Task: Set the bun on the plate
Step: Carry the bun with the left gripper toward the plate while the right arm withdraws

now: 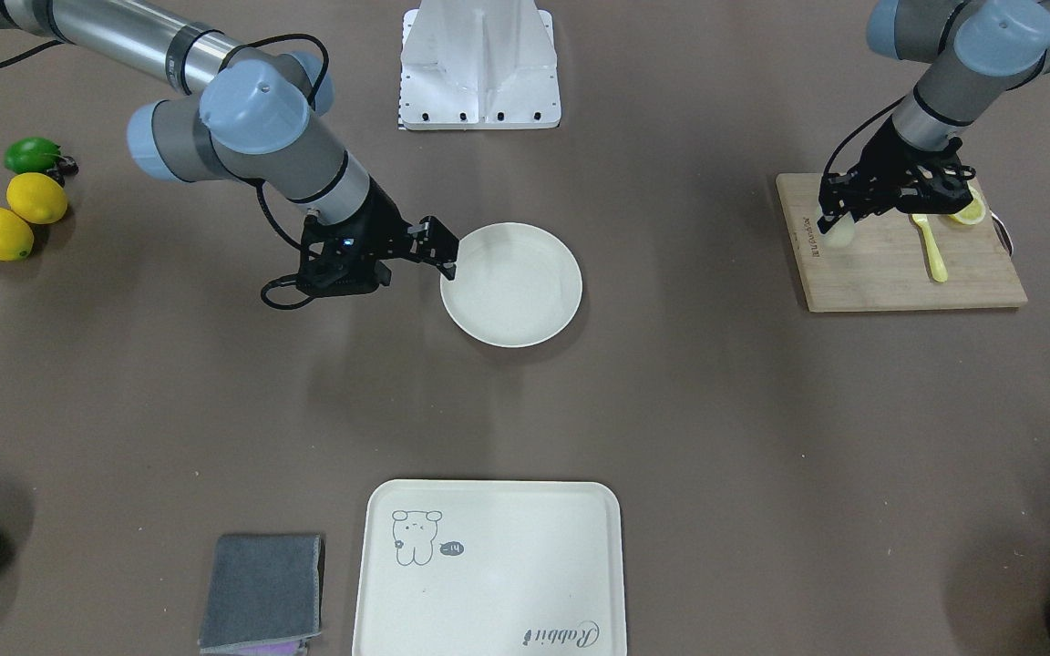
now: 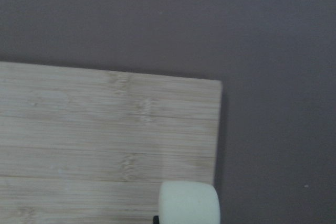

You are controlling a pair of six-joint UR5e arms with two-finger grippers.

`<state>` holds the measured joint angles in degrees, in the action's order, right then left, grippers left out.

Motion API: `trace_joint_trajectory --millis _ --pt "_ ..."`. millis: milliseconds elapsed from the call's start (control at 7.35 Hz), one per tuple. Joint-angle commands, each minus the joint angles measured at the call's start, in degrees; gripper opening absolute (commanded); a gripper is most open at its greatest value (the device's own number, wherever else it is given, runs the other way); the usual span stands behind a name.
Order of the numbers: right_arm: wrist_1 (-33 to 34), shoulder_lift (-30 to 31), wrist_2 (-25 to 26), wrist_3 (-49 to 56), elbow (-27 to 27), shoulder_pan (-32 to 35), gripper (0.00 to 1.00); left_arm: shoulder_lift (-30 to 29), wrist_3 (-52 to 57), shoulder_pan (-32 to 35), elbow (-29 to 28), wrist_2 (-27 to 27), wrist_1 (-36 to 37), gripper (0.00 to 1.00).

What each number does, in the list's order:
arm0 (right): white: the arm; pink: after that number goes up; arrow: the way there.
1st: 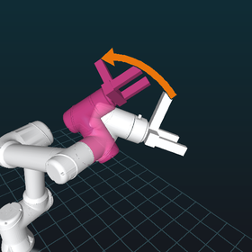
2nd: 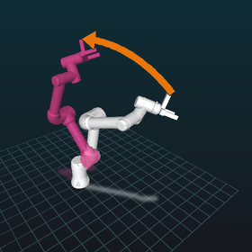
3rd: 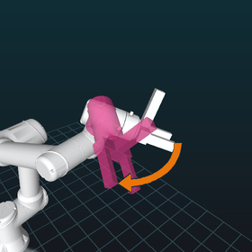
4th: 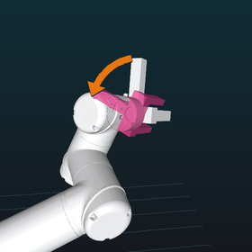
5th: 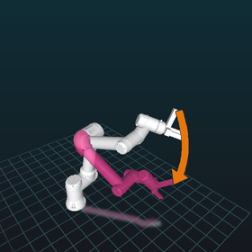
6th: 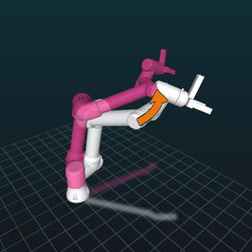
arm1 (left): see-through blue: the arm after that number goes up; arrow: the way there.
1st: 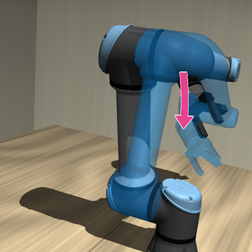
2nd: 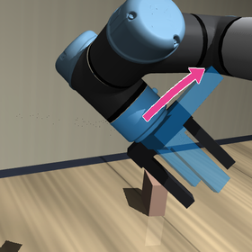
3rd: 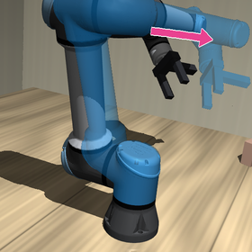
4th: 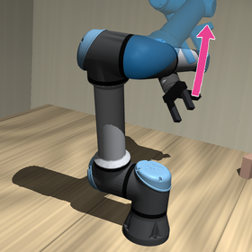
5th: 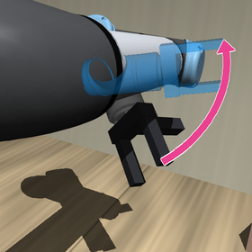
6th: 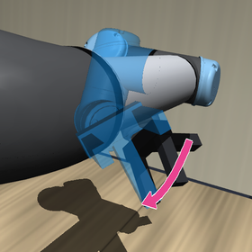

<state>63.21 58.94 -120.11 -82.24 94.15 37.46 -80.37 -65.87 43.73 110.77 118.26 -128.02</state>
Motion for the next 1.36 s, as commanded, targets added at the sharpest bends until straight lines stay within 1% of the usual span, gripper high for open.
trace_joint_trajectory --millis 0,136,272,408,680,816,952,1088,1224 --pt "0.5 4.8 -3.9 1.4 2.7 9.8 0.99 -8.6 -3.1 -0.1 0.2 -0.1 3.3 0.35" --pt "0.5 7.7 -7.3 5.6 3.2 15.8 0.99 -17.5 -3.2 0.1 0.4 -0.3 12.6 0.35" --pt "0.2 12.2 -7.7 11.0 3.2 18.3 0.99 -26.9 -6.0 -0.3 0.2 -0.5 23.1 0.35" --pt "0.3 15.6 -8.3 18.8 3.1 20.9 0.99 -34.7 -8.7 -2.5 -1.8 -0.8 28.1 0.35" --pt "0.2 20.4 -10.7 25.4 3.5 23.9 0.99 -42.3 -12.8 -11.2 -7.1 -11.2 28.9 0.35" --pt "0.1 23.6 -11.0 29.1 4.3 24.6 1.0 -46.0 -14.0 -13.0 -11.6 -12.5 28.7 0.36" --pt "-0.1 26.0 -12.2 35.6 3.9 25.4 0.99 -49.1 -14.8 -15.0 -15.5 -14.9 28.4 0.36" --pt "0.4 26.7 -12.6 39.7 3.2 26.3 0.99 -50.6 -15.6 -16.9 -18.1 -16.9 28.2 0.36" --pt "0.3 26.7 -12.7 40.9 2.5 26.3 0.99 -51.5 -15.7 -17.4 -20.0 -17.6 26.1 0.36"
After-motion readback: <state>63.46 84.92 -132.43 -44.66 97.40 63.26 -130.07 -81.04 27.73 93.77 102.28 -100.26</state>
